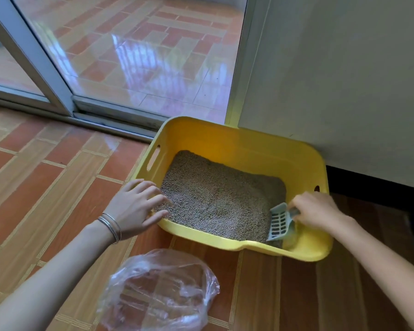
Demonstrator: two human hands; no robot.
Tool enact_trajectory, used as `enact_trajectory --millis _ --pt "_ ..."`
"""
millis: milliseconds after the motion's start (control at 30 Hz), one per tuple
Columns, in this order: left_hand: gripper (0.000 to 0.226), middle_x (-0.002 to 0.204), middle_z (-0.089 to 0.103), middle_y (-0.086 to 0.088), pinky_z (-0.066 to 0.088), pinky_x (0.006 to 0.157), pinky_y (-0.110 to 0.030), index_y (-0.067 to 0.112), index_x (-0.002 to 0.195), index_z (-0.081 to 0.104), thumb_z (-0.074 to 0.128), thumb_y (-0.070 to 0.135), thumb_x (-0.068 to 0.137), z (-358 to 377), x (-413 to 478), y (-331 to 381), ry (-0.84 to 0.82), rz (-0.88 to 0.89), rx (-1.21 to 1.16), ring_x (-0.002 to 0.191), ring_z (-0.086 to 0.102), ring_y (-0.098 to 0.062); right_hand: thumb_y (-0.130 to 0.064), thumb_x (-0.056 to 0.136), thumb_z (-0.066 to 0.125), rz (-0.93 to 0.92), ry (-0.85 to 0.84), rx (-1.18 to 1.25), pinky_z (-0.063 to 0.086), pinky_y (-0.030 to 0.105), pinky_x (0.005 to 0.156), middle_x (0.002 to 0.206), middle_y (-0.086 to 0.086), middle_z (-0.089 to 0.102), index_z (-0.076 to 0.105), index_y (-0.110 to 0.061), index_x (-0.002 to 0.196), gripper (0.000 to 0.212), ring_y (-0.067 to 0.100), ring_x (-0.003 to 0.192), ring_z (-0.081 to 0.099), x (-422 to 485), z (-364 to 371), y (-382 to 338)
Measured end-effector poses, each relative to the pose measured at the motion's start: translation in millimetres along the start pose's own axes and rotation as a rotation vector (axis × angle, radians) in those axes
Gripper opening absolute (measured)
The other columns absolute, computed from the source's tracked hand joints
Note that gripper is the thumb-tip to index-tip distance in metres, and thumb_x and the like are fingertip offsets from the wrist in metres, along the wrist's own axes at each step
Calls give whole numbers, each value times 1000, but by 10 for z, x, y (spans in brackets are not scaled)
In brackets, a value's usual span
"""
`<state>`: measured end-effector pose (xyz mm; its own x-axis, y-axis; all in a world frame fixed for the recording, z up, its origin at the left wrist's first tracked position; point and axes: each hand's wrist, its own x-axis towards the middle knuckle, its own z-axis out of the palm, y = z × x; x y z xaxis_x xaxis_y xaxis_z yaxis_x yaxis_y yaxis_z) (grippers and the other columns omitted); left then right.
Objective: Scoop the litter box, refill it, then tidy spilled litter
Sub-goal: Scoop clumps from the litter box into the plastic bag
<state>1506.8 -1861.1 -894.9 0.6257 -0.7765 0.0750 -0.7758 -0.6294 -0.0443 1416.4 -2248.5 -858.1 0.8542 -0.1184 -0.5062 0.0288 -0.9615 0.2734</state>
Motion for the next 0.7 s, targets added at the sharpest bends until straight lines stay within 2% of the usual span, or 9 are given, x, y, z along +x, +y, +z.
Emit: enact_trajectory --millis 267,400,700 --pt "41 87 65 3 37 92 -40 25 82 70 39 52 84 76 19 58 47 -86 -27 101 60 -24 -36 88 59 -9 83 238 50 27 73 121 -12 61 57 -34 123 35 11 105 59 174 177 -115" --pt "40 85 66 3 38 90 -40 23 77 71 41 50 81 81 29 76 28 -103 -23 100 61 -25 -35 87 61 -31 101 337 47 24 69 123 -14 60 57 -33 123 36 10 106 58 349 139 -229" --pt "38 79 67 1 36 89 -40 21 71 72 42 43 78 91 26 168 31 -199 -27 94 63 -25 -29 86 65 -69 164 606 46 29 81 125 -8 61 58 -29 123 38 12 111 57 765 162 -660"
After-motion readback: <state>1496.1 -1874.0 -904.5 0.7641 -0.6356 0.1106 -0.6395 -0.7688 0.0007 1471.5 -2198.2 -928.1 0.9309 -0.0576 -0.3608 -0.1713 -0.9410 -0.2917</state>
